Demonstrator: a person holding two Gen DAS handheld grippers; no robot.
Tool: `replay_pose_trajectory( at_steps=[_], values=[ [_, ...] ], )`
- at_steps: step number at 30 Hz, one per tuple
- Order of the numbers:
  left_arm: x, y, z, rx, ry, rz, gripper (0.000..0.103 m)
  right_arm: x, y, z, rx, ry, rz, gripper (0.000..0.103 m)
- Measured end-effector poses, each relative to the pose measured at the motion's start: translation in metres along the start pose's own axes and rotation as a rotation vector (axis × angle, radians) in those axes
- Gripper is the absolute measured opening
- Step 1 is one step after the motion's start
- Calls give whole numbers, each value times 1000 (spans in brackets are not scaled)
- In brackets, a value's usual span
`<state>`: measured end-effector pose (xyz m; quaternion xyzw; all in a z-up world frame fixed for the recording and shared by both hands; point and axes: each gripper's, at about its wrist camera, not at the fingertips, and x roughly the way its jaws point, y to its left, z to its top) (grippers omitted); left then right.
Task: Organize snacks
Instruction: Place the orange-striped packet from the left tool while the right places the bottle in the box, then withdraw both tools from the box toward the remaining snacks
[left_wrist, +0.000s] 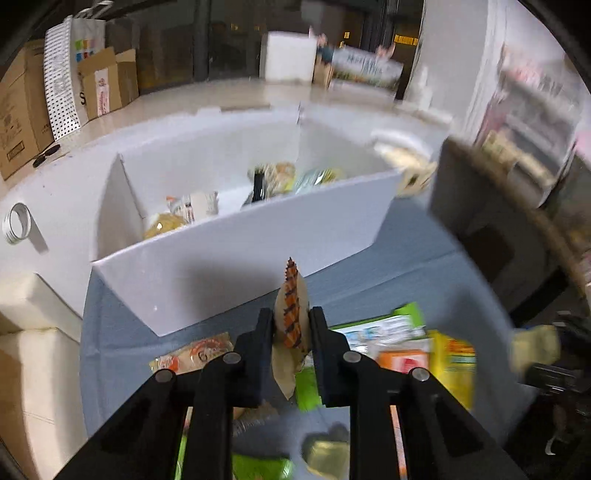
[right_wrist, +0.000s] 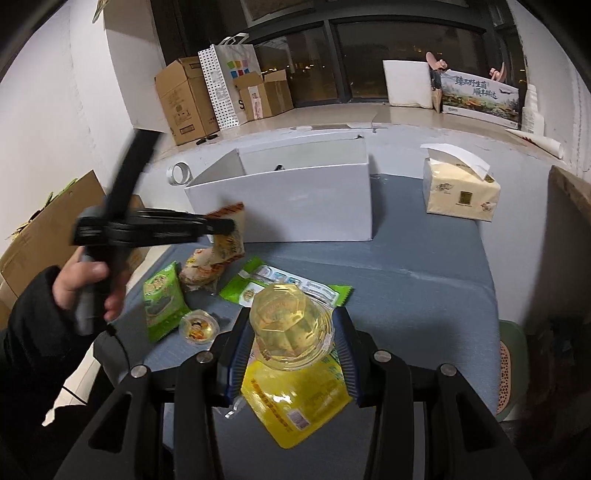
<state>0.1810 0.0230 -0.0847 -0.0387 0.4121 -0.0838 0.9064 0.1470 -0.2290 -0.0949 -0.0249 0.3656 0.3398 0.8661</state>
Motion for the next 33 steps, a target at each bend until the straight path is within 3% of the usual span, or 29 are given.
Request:
replay_pose_trajectory(
  at_steps=[4, 10, 15, 18, 20, 21, 22, 23, 26, 33],
  values=[
    [-48, 16, 4, -64, -97, -53, 22, 5, 11, 19, -40, -5, 8, 47],
    [-87, 39, 66, -78, -215, 15, 22, 23, 27, 102, -83, -75, 31, 47],
    [-64, 70, 116, -93, -202, 60, 22, 67, 23, 182, -58, -88, 0, 47],
    [-39, 76, 128, -91, -181, 81, 22, 97, 19, 209, -73, -61, -61, 47],
    [-22, 79, 133, -95, -146, 69, 25, 117, 9, 219, -31, -23, -55, 49],
    [-16, 81, 134, -103, -134, 64, 44, 124, 4, 220, -11, -5, -48, 56],
    [-10, 85, 135, -121, -108, 59, 81, 134, -2, 222, 13, 23, -55, 85],
    [-7, 86, 133, -134, -100, 50, 99, 135, -5, 221, 25, 19, -69, 103],
    [-6, 94, 124, -170, -122, 10, 103, 130, -13, 215, 40, -31, -75, 103],
    [-16, 92, 111, -139, -105, 57, 103, 106, -8, 208, 17, -71, -49, 103]
  ],
)
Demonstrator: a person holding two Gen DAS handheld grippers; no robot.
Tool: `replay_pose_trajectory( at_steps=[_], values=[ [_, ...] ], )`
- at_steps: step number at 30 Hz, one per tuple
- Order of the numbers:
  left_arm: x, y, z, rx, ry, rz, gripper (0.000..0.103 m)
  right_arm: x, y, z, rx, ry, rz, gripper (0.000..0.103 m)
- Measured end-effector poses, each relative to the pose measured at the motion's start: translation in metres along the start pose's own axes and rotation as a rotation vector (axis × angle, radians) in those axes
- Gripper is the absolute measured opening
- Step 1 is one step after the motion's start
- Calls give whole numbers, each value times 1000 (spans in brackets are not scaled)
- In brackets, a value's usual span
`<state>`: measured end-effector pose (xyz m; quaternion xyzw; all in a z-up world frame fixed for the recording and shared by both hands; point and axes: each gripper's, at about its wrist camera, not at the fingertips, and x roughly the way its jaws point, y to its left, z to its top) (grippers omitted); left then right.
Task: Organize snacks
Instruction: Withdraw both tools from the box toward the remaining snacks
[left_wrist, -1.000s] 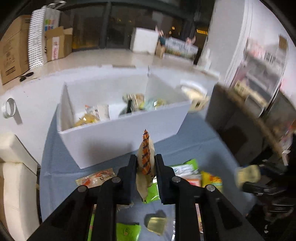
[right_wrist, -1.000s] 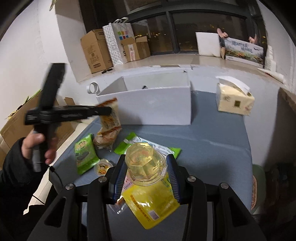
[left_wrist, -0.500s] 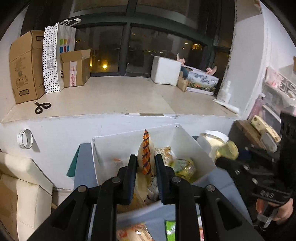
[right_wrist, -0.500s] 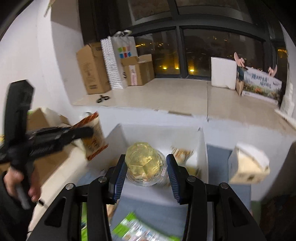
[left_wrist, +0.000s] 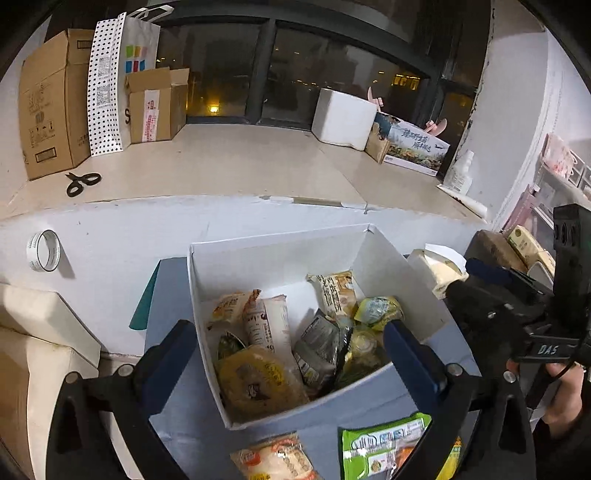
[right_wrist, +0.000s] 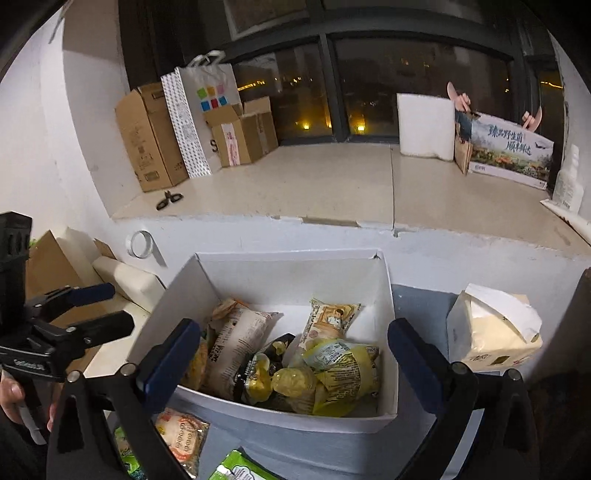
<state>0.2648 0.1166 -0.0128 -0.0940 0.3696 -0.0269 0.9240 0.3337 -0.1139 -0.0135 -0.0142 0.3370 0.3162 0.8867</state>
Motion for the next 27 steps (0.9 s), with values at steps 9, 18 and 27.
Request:
replay_pose_trajectory(
  at_steps=[9, 18, 27],
  values=[
    [-80, -4, -50, 71, 5, -17, 103, -71, 32, -49, -65, -48, 126, 103],
    [-154, 3, -138, -4, -75, -4, 103, -76, 74, -157, -97, 87, 221, 103],
    [-160, 4, -181, -18, -65, 38, 103, -46, 99, -175, -182, 176, 213, 103]
  ],
)
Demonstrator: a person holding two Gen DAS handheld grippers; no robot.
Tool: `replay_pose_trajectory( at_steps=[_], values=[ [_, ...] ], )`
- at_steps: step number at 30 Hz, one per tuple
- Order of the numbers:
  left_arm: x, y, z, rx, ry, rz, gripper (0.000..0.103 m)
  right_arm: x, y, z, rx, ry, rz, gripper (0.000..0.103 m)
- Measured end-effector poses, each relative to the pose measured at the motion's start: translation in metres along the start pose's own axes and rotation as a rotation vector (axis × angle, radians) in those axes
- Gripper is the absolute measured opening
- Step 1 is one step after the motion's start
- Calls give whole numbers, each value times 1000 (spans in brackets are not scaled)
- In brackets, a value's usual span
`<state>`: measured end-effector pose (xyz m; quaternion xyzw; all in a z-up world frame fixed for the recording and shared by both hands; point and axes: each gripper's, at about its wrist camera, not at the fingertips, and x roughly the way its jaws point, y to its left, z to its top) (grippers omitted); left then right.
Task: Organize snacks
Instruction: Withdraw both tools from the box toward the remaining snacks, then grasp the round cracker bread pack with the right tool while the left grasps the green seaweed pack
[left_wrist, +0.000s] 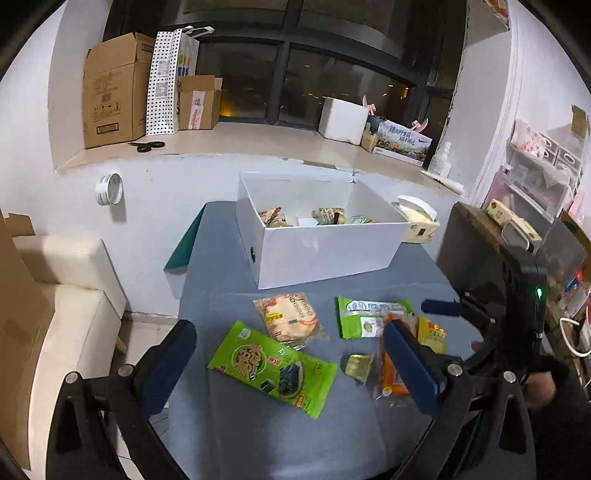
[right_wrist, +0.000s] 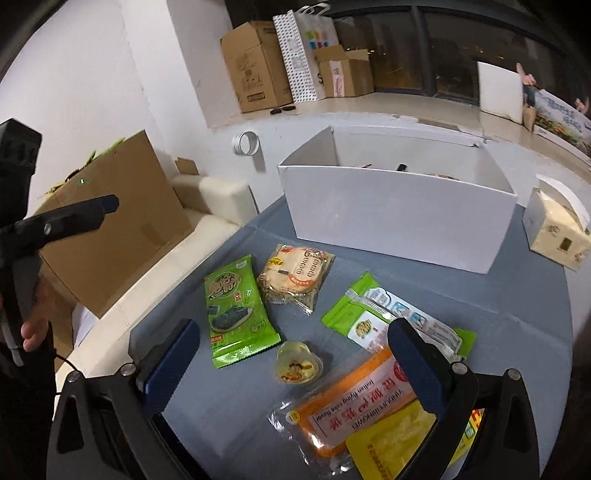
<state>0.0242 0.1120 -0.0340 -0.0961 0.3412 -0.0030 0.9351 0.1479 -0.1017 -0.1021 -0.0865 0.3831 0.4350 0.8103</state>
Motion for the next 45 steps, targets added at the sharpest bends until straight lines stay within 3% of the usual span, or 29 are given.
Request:
replay_pose_trajectory(
  at_steps=[8, 12, 21, 23, 26, 30, 37, 45],
  values=[
    [0, 2, -14, 10, -21, 7, 103, 68, 16, 37, -76, 96, -6, 103],
    [2, 5, -22, 9, -7, 28, 103, 114, 23, 52, -89, 178, -61, 103],
    [-1, 19, -30, -30, -10, 22, 103, 184, 16, 57, 5, 325, -160, 103],
    [0, 19, -31, -26, -9, 27, 103, 184, 15, 57, 13, 324, -148, 83],
    [2, 16, -32, -12, -5, 50, 103, 183, 16, 56, -12, 329, -170, 79],
    [8, 16, -32, -26, 13, 44, 103, 168, 9, 57, 31, 301, -146, 77],
    [53, 7, -32, -74, 140, 115, 103, 75, -14, 68, 83, 109, -144, 77],
    [136, 6, -37, -213, 287, 280, 103, -40, -34, 35, 119, -69, -218, 77]
  ],
)
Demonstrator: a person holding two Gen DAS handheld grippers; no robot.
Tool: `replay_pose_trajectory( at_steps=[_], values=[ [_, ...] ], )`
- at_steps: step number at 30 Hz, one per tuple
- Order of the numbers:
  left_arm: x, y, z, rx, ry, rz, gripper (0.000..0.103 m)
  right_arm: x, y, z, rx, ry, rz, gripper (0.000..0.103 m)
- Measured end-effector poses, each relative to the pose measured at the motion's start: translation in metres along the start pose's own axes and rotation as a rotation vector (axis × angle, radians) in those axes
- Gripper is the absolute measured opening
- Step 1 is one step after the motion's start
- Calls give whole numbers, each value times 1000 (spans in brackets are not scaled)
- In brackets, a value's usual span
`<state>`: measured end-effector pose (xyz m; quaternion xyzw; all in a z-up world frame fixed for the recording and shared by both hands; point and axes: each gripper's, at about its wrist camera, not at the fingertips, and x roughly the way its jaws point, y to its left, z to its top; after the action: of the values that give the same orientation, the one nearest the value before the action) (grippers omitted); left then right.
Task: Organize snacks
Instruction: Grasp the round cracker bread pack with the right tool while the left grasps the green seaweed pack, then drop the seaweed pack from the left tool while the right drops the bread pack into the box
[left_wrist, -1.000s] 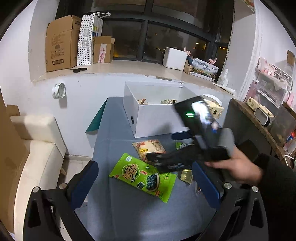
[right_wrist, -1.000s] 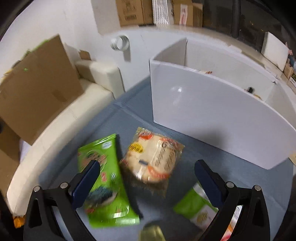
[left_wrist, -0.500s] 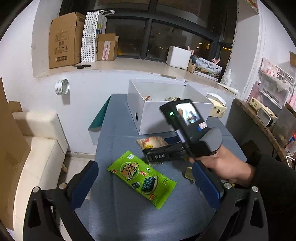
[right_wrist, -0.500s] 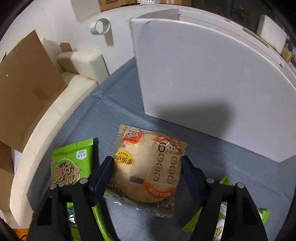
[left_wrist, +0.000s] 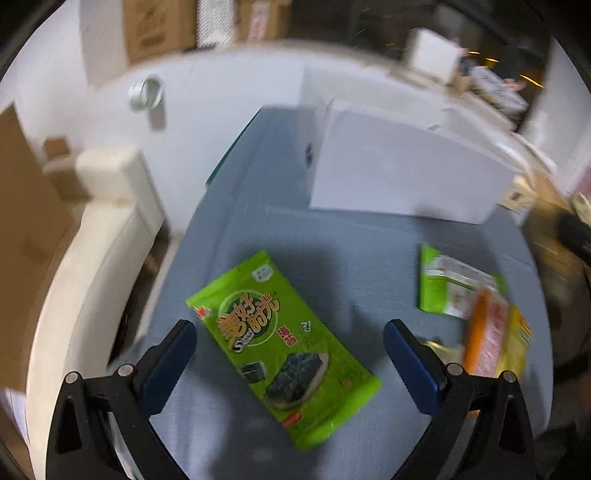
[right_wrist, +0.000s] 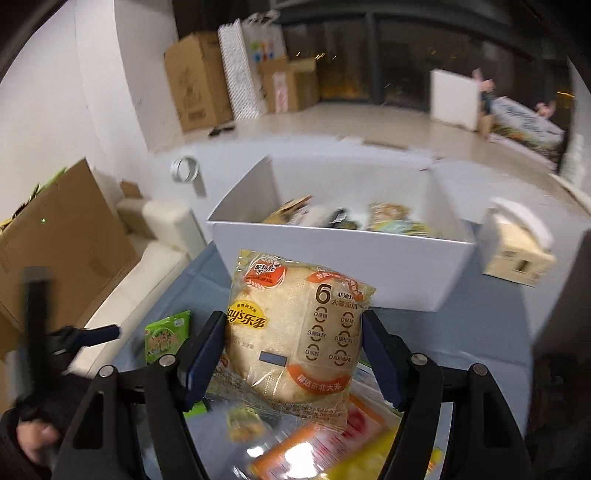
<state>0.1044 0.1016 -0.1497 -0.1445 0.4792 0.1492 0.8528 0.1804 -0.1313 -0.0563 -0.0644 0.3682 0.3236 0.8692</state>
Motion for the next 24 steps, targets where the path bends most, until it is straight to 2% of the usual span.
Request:
replay_pose_trajectory(
  at_steps=[4, 9, 11, 12, 15, 18, 21, 24],
  values=[
    [33, -2, 2, -61, 69, 75, 103, -20, -9, -15, 25, -18, 1, 77],
    [50, -13, -4, -29, 72, 170, 100, -29, -17, -32, 38, -24, -1, 77],
    [50, -15, -7, -26, 59, 148, 94, -30, -20, -35, 47, -26, 11, 77],
    [48, -17, -8, -25, 54, 131, 86, -29, -20, -37, 50, -26, 12, 77],
    [43, -24, -9, 10, 40, 144, 82, -27, -21, -40, 56, -25, 21, 77],
    [31, -32, -11, 34, 19, 92, 78, -28, -22, -44, 58, -23, 22, 77],
    [3, -42, -11, 109, -58, 24, 78, -29, -22, -46, 63, -24, 23, 77],
    [-45, -56, -3, 232, -196, -87, 78, -31, -24, -44, 69, -35, 28, 77]
  ],
)
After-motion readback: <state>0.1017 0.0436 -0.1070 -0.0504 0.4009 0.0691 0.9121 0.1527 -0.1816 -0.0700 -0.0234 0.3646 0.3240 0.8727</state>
